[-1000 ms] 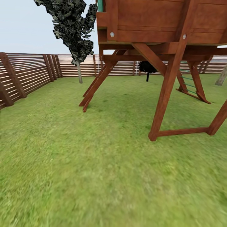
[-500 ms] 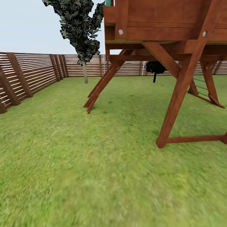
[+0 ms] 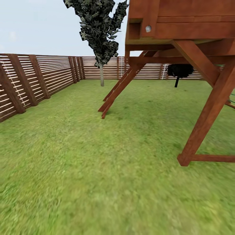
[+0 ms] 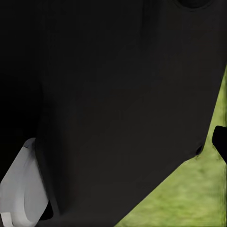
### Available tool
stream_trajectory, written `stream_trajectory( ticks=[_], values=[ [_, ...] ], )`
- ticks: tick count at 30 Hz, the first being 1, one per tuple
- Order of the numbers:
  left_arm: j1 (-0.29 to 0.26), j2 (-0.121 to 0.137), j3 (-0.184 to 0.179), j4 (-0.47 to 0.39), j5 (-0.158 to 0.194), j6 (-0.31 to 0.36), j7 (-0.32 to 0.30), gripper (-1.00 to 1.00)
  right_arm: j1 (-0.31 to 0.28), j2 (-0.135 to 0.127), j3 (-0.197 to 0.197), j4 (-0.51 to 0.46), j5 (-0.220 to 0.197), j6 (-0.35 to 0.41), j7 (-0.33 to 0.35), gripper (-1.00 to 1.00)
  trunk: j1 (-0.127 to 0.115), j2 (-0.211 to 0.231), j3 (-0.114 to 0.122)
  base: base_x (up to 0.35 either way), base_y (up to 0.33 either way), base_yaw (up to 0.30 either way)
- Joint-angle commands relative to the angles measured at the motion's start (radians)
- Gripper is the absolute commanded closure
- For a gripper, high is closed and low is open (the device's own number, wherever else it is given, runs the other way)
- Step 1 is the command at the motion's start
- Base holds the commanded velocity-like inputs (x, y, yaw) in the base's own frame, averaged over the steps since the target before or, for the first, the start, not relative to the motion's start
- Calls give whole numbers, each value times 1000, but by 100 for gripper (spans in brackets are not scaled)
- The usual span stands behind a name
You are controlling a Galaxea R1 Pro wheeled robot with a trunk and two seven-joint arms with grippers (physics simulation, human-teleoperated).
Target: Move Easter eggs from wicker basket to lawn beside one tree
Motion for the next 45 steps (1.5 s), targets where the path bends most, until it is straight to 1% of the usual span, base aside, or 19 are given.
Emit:
stream_trajectory(
  ticks=[1, 9, 14, 45],
  values=[
    [-1, 0, -1, 1, -1, -3, 0, -100, 0, 0, 0, -1, 1, 0, 0, -100, 1, 0, -1, 324, 0, 213],
    [-1, 0, -1, 1, -1, -3, 0, -100, 0, 0, 2, -1, 1, 0, 0, -100, 1, 0, -1, 321, 0, 69],
    [-1, 0, -1, 1, -1, -3, 0, -100, 0, 0, 2, -1, 1, 0, 0, -100, 1, 0, -1, 317, 0, 157],
    [-1, 0, -1, 0, -1, -3, 0, -100, 0, 0, 2, 1, 1, 0, 0, -100, 1, 0, -1, 307, 0, 247]
  ],
)
